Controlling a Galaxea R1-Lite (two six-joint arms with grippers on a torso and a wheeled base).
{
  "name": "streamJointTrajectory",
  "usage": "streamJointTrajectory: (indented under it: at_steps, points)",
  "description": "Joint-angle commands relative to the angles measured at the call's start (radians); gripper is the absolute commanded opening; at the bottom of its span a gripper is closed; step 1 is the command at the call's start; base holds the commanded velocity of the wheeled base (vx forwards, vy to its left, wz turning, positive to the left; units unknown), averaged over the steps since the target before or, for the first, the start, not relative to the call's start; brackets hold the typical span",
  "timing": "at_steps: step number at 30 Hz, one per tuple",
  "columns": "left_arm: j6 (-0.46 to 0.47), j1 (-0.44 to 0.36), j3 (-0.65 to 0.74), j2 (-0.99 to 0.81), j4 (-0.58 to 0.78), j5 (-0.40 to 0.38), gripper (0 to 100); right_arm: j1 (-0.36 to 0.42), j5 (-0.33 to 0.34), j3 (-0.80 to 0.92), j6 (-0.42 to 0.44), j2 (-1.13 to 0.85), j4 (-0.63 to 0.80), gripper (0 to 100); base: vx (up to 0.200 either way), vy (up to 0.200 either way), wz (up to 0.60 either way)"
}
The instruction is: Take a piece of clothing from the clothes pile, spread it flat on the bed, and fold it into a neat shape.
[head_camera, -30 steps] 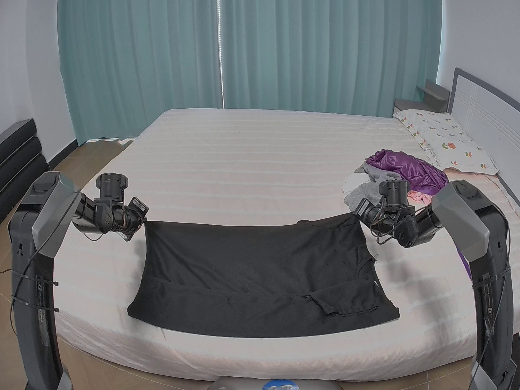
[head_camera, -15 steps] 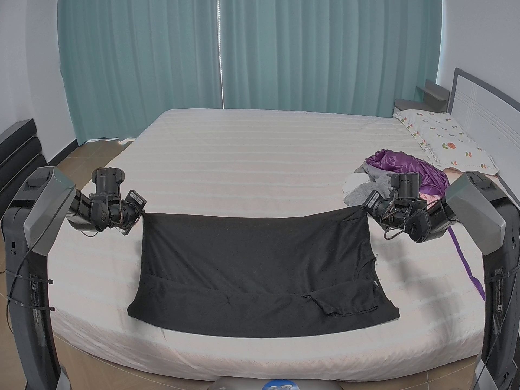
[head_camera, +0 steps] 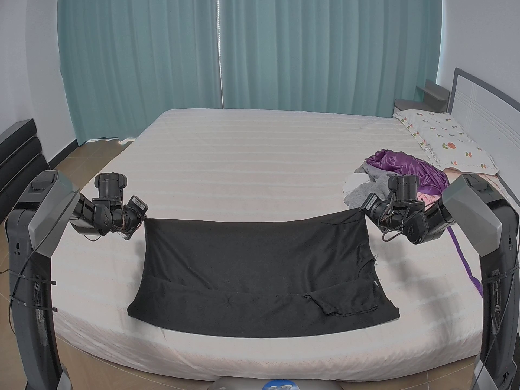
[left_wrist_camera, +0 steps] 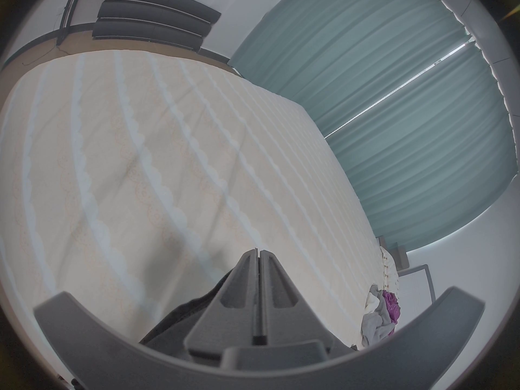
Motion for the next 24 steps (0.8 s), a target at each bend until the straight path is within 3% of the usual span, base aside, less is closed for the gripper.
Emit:
streamJointTrajectory:
  at_steps: [1, 24]
  points:
    - [0.000, -0.001, 0.029, -0.002, 0.001, 0.000, 0, -0.002, 0.000, 0.031, 0.001, -0.011, -0.001, 0, 0.000, 0.000, 0.00]
    - [0.001, -0.007, 0.351, -0.198, -0.016, -0.017, 0, -0.004, 0.089, 0.424, -0.002, -0.212, -0.024, 0, 0.000, 0.000, 0.00]
